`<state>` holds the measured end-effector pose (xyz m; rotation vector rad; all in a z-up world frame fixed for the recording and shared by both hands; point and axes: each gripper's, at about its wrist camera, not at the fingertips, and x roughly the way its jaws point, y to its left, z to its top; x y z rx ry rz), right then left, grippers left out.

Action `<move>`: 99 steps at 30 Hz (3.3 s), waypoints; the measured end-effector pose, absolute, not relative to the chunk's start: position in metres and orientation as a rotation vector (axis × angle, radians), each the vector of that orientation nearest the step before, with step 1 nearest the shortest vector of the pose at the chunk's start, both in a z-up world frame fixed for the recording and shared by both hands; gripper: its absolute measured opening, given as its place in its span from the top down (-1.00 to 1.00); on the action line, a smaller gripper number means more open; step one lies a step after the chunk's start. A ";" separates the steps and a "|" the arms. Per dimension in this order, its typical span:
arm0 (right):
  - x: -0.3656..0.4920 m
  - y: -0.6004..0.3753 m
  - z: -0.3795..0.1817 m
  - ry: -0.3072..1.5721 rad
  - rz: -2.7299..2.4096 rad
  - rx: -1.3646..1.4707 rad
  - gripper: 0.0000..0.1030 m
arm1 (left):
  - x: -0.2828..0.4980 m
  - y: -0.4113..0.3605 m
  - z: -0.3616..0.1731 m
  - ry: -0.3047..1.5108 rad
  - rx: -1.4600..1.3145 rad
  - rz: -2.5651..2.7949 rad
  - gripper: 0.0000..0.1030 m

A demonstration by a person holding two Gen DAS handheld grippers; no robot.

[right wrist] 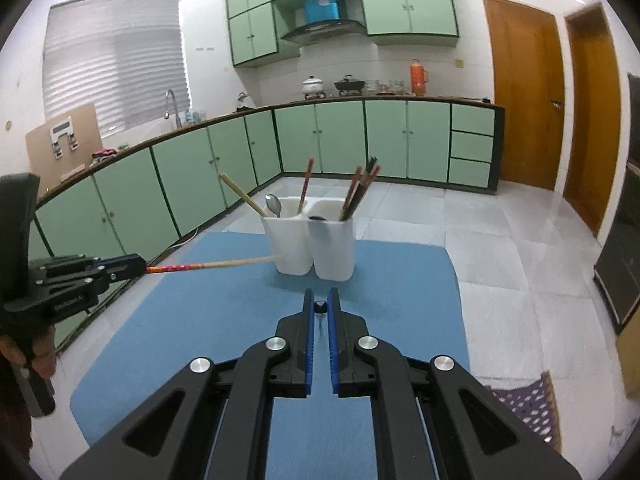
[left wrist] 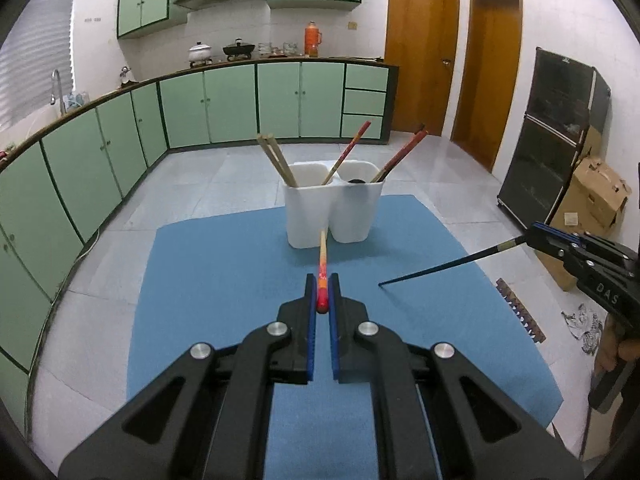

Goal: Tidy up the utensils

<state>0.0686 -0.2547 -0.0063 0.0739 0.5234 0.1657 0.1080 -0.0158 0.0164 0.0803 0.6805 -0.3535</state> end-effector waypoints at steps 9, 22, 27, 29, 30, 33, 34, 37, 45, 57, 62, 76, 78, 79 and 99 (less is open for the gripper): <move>0.077 -0.253 0.002 0.514 0.195 0.072 0.88 | 0.114 -0.006 0.024 0.662 0.035 -0.362 0.91; 0.092 -0.246 0.036 0.486 0.268 0.051 0.88 | 0.139 -0.015 0.050 0.598 0.018 -0.386 0.91; 0.101 -0.246 0.046 0.485 0.298 0.044 0.88 | 0.143 -0.016 0.062 0.572 0.031 -0.390 0.91; 0.106 -0.244 0.052 0.484 0.311 0.044 0.88 | 0.146 -0.015 0.069 0.558 0.032 -0.389 0.91; 0.108 -0.244 0.055 0.482 0.314 0.042 0.88 | 0.148 -0.015 0.073 0.551 0.030 -0.389 0.91; 0.115 -0.242 0.071 0.462 0.330 0.033 0.88 | 0.150 -0.015 0.089 0.516 0.031 -0.390 0.91; 0.118 -0.242 0.079 0.451 0.334 0.027 0.88 | 0.150 -0.015 0.094 0.505 0.034 -0.390 0.91; 0.130 -0.240 0.099 0.420 0.339 0.012 0.88 | 0.155 -0.017 0.117 0.455 0.047 -0.392 0.91; 0.181 -0.244 0.158 0.335 0.315 0.004 0.88 | 0.190 -0.034 0.163 0.364 0.054 -0.398 0.91; 0.267 -0.260 0.138 0.357 0.258 0.021 0.88 | 0.283 -0.070 0.121 0.423 0.061 -0.371 0.91; 0.286 -0.265 0.099 0.423 0.264 0.041 0.88 | 0.308 -0.079 0.092 0.484 0.072 -0.369 0.91; 0.262 -0.281 0.083 0.428 0.249 0.074 0.30 | 0.290 -0.064 0.085 0.470 0.059 -0.355 0.16; 0.250 -0.284 0.084 0.416 0.245 0.076 0.13 | 0.280 -0.058 0.089 0.455 0.046 -0.348 0.01; 0.241 -0.284 0.085 0.409 0.243 0.077 0.10 | 0.273 -0.053 0.092 0.444 0.034 -0.342 -0.09; 0.109 -0.266 0.030 0.453 0.194 0.125 -0.88 | 0.138 -0.012 0.051 0.460 -0.013 -0.177 -0.85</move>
